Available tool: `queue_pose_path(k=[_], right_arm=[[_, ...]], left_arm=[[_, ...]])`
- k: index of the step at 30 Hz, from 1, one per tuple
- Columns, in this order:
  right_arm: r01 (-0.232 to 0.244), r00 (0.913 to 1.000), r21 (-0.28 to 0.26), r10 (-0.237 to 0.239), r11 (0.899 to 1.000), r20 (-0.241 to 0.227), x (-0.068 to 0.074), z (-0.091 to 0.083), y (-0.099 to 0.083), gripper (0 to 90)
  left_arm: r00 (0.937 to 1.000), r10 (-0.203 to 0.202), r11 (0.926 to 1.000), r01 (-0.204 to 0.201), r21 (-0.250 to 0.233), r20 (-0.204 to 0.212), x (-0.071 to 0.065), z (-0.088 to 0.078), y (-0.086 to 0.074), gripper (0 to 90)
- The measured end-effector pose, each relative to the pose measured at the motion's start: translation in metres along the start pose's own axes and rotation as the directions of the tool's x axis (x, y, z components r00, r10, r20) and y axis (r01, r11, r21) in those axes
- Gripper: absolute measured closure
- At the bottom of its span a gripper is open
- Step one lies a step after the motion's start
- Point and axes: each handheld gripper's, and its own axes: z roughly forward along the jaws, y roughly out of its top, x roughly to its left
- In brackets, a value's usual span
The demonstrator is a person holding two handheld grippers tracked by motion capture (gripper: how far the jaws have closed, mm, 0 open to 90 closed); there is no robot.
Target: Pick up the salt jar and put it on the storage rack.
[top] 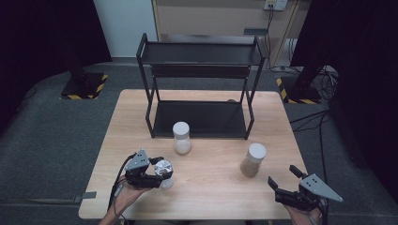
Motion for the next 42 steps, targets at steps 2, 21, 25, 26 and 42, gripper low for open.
queue_pose_path(k=[2, 21, 25, 26, 42], right_arm=[[0.001, 1.0000, -0.001, -0.001, 1.000, -0.001, 0.000, 0.000, 0.000, 7.6], [0.000, 1.0000, 0.000, 0.000, 1.000, -0.003, 0.000, 0.000, 0.000, 7.7], [0.001, 1.0000, 0.000, -0.001, 1.000, -0.003, 0.000, 0.001, 0.000, 7.7], [0.001, 1.0000, 0.000, -0.001, 1.000, -0.003, 0.000, 0.001, 0.000, 7.7], [-0.002, 1.0000, -0.001, 0.002, 1.000, -0.004, 0.000, 0.001, -0.001, 7.8]], left_arm=[[0.9999, 0.007, 1.0000, -0.007, -0.002, -0.009, -0.003, 0.000, 0.000, 33.2], [0.9976, -0.021, 0.9998, 0.021, -0.007, -0.067, -0.002, -0.009, 0.013, 33.6], [0.9964, -0.024, 0.9997, 0.023, -0.013, -0.082, 0.000, -0.010, 0.019, 33.6], [0.9961, -0.025, 0.9996, 0.024, -0.014, -0.085, 0.001, -0.011, 0.021, 33.6], [0.9876, -0.032, 0.9986, 0.025, -0.047, -0.154, 0.014, -0.013, 0.053, 33.7]])
